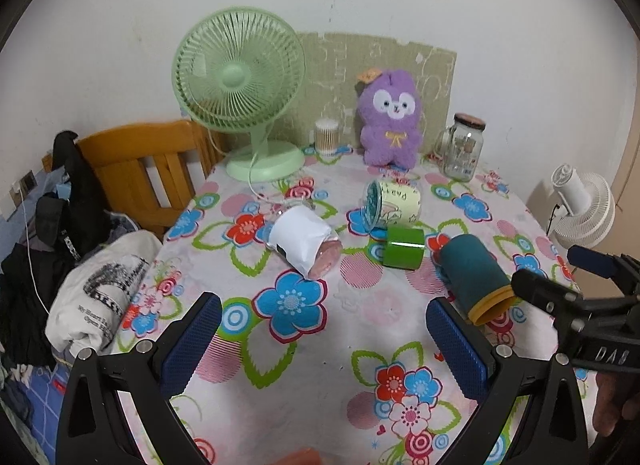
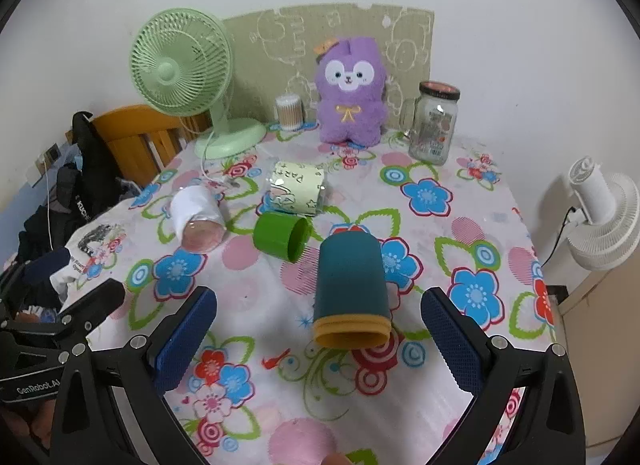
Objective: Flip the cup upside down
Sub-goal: 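Move the right gripper toward the teal cup with yellow rim, then close the right gripper around the teal cup body and lift it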
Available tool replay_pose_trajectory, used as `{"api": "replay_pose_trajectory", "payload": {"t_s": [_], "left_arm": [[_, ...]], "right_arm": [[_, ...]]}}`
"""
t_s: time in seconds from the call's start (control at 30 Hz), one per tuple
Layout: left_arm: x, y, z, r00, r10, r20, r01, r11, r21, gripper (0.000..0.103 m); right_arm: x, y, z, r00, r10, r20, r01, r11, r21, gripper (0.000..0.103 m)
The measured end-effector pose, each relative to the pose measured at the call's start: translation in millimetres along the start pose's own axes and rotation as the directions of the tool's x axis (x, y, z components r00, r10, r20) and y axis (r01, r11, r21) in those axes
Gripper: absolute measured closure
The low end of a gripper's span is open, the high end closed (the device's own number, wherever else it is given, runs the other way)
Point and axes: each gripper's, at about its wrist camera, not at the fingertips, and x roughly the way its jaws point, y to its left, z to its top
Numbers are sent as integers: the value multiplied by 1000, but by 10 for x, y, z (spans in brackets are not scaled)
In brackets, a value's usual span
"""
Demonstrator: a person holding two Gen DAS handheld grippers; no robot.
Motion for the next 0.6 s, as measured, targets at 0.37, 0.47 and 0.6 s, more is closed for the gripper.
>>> {"api": "replay_pose_trajectory", "payload": {"t_s": [0.37,0.47,0.6], "left_arm": [[552,-140,67,991,-17,-136,17,1000,-4,0],[561,-198,79,992,-12,-127,14,1000,12,0],[619,-227,68,989,-18,-147,19,1000,10,0]], "right_arm": [[673,-312,212,988,-34,-149,33,999,-7,0],[957,-349,254,971,-18,-240,12,1000,-26,0],[1202,-377,282,953,37,-300,-41,999,-9,0]]}}
